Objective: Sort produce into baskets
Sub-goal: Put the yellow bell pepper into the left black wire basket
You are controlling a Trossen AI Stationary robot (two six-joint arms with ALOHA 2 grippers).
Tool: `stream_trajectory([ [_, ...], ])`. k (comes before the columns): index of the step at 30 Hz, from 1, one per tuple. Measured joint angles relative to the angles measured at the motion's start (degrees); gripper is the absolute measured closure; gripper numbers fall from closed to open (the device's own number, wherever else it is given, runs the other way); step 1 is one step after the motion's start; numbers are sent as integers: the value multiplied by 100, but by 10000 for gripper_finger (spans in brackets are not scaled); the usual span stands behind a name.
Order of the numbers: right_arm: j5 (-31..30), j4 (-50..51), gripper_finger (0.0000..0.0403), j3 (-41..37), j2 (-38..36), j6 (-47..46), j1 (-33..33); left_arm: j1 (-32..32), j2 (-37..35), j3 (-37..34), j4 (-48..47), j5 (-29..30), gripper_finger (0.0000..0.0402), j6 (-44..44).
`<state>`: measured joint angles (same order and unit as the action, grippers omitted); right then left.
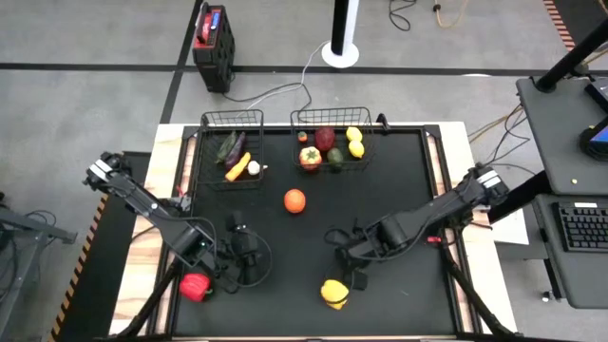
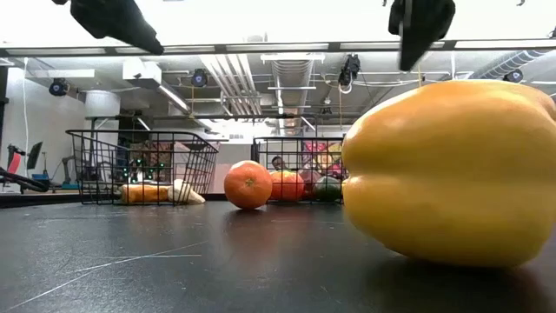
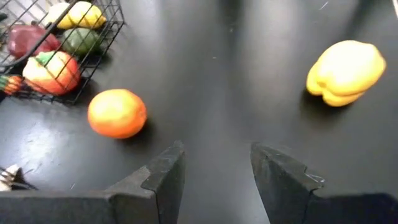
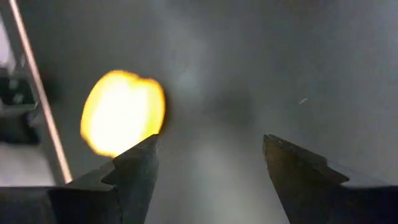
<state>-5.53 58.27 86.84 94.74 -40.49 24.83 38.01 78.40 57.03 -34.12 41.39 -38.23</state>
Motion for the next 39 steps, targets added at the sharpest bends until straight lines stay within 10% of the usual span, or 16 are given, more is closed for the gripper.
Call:
stream_trajectory([
  [9, 749, 128, 111, 125, 386, -511, 347, 166, 463, 345, 116, 0, 237, 21],
  [19, 706, 55, 46, 125, 392, -1083, 456, 486, 1328, 1059, 151, 124, 237, 112],
  [39, 315, -1017, 44, 165, 797, -1655, 618, 694, 2272, 1842, 114, 330, 237, 371],
])
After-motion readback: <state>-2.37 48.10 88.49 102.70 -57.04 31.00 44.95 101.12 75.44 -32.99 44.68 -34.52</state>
